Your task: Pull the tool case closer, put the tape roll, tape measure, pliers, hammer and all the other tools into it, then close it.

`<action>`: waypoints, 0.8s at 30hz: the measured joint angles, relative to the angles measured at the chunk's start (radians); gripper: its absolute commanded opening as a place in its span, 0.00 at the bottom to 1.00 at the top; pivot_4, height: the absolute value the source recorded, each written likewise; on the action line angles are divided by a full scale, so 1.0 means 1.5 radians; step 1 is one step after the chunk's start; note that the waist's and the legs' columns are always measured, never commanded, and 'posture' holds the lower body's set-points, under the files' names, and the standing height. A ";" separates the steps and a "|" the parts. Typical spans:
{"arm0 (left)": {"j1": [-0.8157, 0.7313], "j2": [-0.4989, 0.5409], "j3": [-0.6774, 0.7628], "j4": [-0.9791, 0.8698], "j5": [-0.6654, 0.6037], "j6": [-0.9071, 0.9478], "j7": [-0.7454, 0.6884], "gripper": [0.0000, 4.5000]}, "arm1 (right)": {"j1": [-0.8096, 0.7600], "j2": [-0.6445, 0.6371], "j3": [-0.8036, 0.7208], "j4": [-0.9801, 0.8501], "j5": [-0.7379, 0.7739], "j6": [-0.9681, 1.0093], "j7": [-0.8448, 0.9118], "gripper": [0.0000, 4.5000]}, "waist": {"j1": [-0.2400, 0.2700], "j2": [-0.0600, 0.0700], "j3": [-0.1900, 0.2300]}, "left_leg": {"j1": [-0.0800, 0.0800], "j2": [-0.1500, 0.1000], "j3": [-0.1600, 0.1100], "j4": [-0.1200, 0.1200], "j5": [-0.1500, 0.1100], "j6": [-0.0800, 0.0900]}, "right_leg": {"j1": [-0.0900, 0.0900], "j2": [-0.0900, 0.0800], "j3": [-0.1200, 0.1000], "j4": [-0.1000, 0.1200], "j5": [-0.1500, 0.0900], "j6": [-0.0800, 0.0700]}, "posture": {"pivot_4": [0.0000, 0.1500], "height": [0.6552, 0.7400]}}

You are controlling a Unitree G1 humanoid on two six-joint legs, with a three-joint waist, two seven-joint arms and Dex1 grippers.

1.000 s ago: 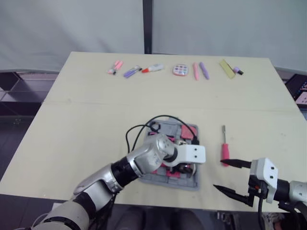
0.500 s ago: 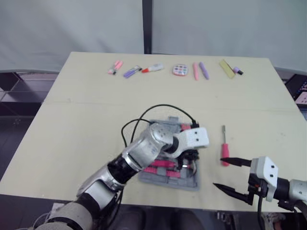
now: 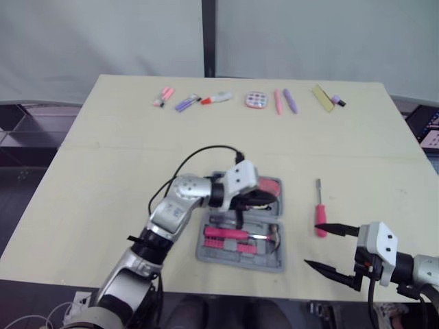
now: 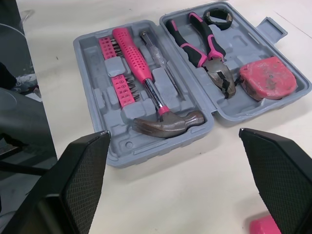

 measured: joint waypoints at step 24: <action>0.080 0.051 -0.019 0.128 0.054 -0.210 -0.042 0.01 | 0.003 0.000 -0.007 0.000 0.007 0.010 0.000 1.00 | 0.000 0.000 0.000 | 0.000 0.000 -0.001 0.000 0.000 0.000 | 0.000 0.000 -0.001 0.000 0.000 0.000 | 1.00 0.69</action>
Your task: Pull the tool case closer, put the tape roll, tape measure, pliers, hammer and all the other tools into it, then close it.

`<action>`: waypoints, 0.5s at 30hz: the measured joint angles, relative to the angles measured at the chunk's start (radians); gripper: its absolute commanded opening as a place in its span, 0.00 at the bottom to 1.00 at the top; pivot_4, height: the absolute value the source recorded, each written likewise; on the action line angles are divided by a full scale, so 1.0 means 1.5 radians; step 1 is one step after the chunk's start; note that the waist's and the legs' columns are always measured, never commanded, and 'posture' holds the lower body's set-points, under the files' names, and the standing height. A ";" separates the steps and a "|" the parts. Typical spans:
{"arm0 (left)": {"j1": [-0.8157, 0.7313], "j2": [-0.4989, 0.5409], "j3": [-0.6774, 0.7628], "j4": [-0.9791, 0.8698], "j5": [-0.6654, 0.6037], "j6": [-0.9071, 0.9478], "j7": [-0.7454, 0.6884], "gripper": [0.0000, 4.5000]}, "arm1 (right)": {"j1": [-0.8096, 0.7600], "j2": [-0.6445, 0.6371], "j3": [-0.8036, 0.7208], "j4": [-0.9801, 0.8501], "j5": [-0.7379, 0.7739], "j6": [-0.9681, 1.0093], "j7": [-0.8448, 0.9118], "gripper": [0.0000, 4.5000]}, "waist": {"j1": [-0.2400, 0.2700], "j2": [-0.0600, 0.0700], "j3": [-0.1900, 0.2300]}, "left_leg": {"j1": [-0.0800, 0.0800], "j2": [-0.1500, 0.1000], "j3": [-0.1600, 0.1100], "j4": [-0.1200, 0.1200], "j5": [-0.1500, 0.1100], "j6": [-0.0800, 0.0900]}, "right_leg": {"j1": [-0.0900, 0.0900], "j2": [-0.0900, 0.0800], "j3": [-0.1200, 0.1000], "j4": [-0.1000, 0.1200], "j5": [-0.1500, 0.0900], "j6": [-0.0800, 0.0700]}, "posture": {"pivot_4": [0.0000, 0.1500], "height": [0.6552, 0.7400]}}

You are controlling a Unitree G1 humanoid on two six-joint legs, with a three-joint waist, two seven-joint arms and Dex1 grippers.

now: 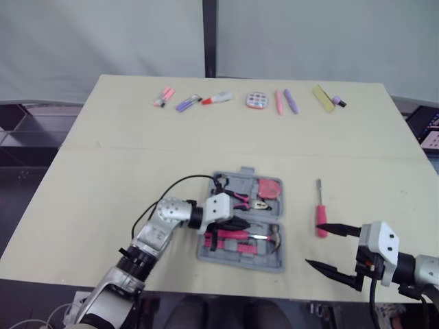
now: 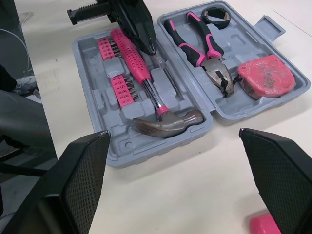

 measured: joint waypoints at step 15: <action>0.032 0.018 -0.027 -0.009 0.026 -0.014 -0.010 0.01 | 0.001 0.000 0.000 0.000 0.000 0.000 0.000 1.00 | -0.001 0.000 0.000 | 0.000 0.000 0.000 0.000 0.000 0.000 | 0.000 0.000 0.000 0.000 0.000 0.000 | 1.00 0.69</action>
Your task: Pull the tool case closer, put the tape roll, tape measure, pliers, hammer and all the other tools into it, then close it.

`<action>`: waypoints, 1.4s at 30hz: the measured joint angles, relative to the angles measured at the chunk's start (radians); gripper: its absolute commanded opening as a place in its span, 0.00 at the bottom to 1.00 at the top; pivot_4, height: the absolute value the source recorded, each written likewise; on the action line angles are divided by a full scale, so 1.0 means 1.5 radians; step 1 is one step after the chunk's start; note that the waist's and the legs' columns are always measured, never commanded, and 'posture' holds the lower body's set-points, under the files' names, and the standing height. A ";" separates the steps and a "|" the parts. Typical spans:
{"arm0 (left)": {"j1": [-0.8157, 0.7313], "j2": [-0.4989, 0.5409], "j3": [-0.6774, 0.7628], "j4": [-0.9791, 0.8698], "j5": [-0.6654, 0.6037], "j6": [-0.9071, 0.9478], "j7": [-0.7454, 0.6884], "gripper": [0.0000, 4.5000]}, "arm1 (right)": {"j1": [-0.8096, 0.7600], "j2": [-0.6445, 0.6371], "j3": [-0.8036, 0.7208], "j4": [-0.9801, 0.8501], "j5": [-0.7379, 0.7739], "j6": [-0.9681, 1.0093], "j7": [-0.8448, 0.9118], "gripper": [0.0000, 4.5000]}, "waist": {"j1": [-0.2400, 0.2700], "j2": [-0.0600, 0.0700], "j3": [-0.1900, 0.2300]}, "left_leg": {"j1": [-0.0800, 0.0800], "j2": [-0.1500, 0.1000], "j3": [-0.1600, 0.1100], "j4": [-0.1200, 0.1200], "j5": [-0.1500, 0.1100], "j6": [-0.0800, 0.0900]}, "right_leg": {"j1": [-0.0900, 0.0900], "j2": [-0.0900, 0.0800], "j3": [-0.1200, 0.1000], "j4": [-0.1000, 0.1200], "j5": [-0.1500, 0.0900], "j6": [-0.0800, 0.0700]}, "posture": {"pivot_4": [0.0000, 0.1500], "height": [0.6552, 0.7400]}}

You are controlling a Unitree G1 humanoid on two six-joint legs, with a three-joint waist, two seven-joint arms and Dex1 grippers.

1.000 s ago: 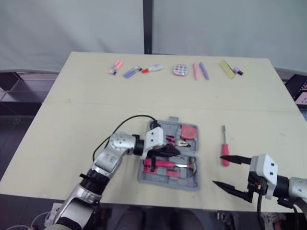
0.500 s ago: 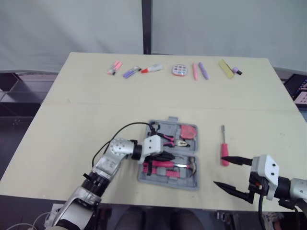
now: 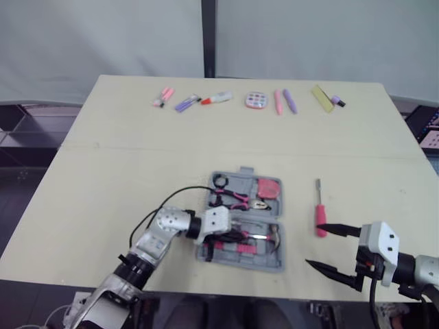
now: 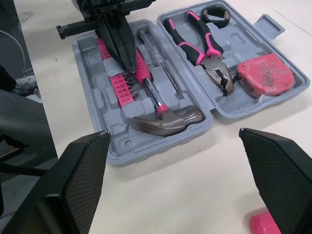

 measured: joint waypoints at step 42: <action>-0.021 -0.032 0.009 0.049 0.019 -0.005 0.039 0.01 | 0.005 0.002 -0.002 -0.003 -0.001 0.000 -0.015 1.00 | 0.000 0.000 0.000 | 0.000 0.000 0.000 0.000 0.000 0.000 | 0.000 0.000 0.000 0.000 0.000 0.000 | 1.00 0.69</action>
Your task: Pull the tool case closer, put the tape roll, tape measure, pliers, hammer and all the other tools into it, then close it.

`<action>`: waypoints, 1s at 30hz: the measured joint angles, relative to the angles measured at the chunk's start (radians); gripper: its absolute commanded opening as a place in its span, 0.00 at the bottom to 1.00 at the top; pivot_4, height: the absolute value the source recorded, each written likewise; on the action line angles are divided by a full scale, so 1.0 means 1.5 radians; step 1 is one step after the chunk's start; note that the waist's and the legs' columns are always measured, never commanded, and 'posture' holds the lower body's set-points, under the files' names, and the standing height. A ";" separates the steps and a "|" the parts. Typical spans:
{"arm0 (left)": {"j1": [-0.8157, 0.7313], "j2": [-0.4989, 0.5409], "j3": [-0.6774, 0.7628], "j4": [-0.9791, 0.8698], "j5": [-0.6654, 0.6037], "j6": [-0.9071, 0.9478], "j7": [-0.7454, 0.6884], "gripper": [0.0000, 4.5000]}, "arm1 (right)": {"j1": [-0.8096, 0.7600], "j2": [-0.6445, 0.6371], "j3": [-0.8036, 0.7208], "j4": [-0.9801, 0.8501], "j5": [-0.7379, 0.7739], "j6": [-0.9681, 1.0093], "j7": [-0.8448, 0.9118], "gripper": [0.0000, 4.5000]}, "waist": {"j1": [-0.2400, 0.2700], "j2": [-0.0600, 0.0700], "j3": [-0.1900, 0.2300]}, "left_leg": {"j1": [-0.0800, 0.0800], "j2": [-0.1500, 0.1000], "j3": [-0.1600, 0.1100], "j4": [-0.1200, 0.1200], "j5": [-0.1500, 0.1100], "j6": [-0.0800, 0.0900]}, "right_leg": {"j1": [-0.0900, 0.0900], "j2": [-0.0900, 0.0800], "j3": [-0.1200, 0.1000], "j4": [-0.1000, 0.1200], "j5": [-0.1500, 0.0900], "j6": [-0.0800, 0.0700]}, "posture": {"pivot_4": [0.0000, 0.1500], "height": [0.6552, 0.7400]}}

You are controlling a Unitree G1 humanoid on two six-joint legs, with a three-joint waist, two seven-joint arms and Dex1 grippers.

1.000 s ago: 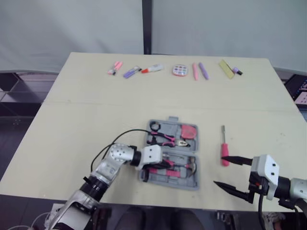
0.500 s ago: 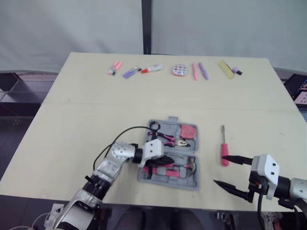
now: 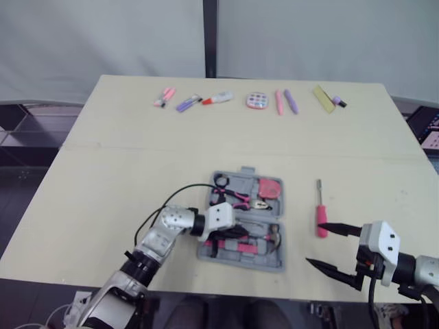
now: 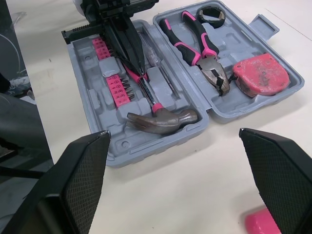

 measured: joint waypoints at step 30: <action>-0.004 -0.001 -0.019 0.026 0.006 -0.014 0.012 0.01 | 0.018 0.000 -0.014 -0.017 0.009 0.003 0.000 1.00 | 0.001 0.000 -0.007 | 0.001 0.000 -0.001 0.000 0.000 0.000 | 0.002 0.000 0.000 0.000 0.000 0.000 | 1.00 0.69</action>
